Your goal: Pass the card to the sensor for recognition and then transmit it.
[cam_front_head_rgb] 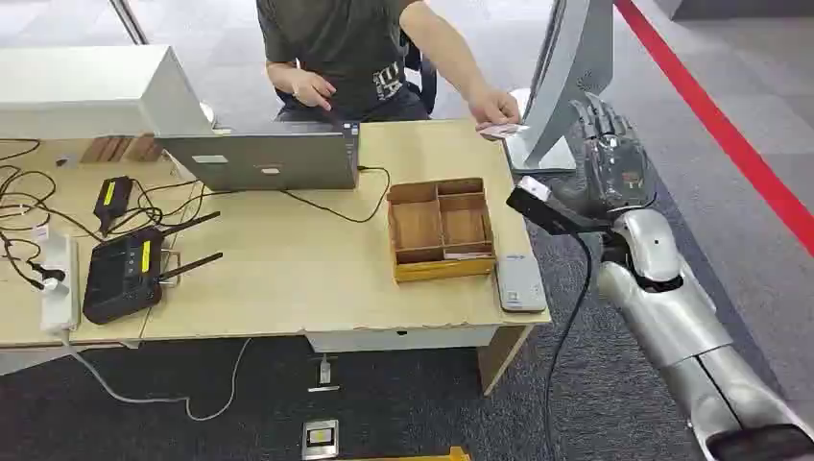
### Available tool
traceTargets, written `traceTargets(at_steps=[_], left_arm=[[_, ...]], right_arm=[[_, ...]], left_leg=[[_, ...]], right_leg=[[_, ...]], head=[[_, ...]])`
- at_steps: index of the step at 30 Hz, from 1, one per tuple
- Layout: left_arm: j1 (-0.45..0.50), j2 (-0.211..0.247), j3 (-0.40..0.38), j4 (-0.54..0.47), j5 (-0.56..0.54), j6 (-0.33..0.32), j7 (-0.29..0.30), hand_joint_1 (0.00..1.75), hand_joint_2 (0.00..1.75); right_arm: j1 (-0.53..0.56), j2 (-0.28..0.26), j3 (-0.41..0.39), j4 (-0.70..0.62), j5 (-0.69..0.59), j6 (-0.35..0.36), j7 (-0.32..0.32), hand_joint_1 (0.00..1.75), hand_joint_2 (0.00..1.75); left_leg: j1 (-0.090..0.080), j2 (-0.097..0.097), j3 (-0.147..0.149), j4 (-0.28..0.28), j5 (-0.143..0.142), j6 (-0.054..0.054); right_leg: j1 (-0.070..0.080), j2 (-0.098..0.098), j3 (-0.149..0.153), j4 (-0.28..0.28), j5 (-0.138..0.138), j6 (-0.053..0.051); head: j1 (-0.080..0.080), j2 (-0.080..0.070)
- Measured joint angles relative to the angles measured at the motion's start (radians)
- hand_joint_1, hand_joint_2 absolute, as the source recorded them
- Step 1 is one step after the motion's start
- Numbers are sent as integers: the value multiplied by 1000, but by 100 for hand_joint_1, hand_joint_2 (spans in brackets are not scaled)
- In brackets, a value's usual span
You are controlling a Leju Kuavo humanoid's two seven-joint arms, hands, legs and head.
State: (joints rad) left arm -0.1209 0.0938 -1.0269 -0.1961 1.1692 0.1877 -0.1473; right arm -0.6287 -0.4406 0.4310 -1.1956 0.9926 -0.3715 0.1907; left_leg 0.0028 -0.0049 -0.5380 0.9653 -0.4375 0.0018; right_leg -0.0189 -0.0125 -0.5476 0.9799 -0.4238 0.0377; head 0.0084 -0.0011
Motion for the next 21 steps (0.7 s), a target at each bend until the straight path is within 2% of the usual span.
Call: traceTargets(at_steps=[12, 13, 14, 21], left_arm=[[2, 6, -1, 0, 19, 10, 27, 0, 0], [2, 6, -1, 0, 19, 10, 27, 0, 0], [2, 7, -1, 0, 19, 10, 24, 0, 0], [3, 9, -1, 0, 21, 10, 19, 0, 0]], right_arm=[[-72, 88, 68, 173, -29, -63, -66, 0, 175], [-75, 94, 71, 183, -30, -63, -69, 40, 175], [-79, 99, 75, 193, -32, -63, -70, 175, 175], [-106, 124, 100, 251, -43, -72, -75, 175, 175]], left_leg=[[0, 0, 0, 0, 0, 0], [0, 0, 0, 0, 0, 0], [0, 0, 0, 0, 0, 0], [0, 0, 0, 0, 0, 0]], right_leg=[[0, 0, 0, 0, 0, 0], [0, 0, 0, 0, 0, 0], [0, 0, 0, 0, 0, 0], [0, 0, 0, 0, 0, 0]], head=[[0, 0], [0, 0], [0, 0], [0, 0]])
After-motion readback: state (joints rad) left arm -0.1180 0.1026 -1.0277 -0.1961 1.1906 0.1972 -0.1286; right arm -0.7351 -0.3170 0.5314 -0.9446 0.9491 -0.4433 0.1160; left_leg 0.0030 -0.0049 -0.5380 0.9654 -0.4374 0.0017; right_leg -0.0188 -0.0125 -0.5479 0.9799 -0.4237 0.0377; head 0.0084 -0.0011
